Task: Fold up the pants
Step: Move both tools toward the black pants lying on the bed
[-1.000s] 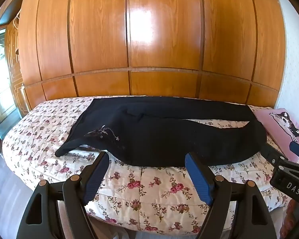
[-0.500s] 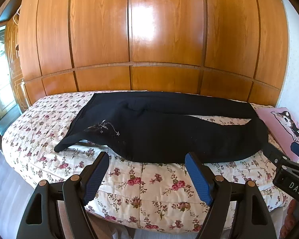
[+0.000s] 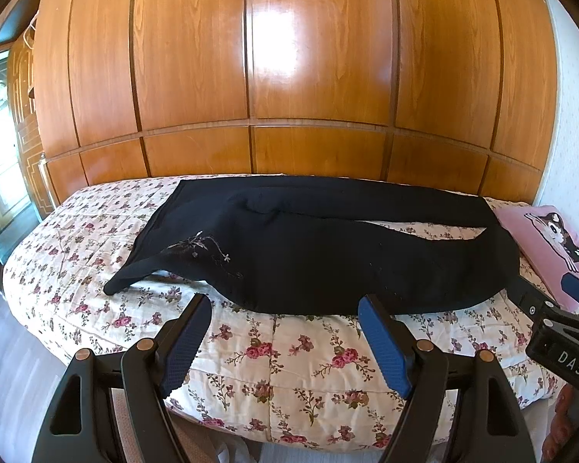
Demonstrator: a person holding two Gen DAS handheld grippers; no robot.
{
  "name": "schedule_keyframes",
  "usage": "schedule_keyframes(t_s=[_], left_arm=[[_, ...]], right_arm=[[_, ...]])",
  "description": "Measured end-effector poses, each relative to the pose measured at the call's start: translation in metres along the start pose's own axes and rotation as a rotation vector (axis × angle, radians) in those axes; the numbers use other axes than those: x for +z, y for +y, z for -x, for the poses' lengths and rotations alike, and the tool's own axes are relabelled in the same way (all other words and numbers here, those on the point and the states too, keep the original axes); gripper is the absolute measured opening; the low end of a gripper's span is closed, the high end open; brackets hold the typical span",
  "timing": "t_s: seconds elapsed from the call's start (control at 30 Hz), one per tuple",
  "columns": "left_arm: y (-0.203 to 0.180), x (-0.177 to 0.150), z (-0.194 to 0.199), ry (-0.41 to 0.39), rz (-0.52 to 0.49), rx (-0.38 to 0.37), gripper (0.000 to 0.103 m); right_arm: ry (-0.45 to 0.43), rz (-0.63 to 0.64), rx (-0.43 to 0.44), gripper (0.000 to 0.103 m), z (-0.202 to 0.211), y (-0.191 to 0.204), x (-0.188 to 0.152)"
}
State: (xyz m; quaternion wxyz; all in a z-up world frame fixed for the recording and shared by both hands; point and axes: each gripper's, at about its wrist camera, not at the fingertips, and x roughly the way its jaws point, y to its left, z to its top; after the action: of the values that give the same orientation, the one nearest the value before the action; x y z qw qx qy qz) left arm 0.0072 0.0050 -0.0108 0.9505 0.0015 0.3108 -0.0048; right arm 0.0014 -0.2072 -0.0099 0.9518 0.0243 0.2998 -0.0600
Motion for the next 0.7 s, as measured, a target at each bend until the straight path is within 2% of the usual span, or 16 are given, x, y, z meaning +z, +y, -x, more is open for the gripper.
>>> schedule_keyframes(t_s=[0.7], left_arm=[[0.0015,-0.0018,-0.0030,0.018,-0.004,-0.001,0.080]], right_arm=[[0.018,-0.002,-0.002,0.103,-0.0035,-0.0013,-0.0029]])
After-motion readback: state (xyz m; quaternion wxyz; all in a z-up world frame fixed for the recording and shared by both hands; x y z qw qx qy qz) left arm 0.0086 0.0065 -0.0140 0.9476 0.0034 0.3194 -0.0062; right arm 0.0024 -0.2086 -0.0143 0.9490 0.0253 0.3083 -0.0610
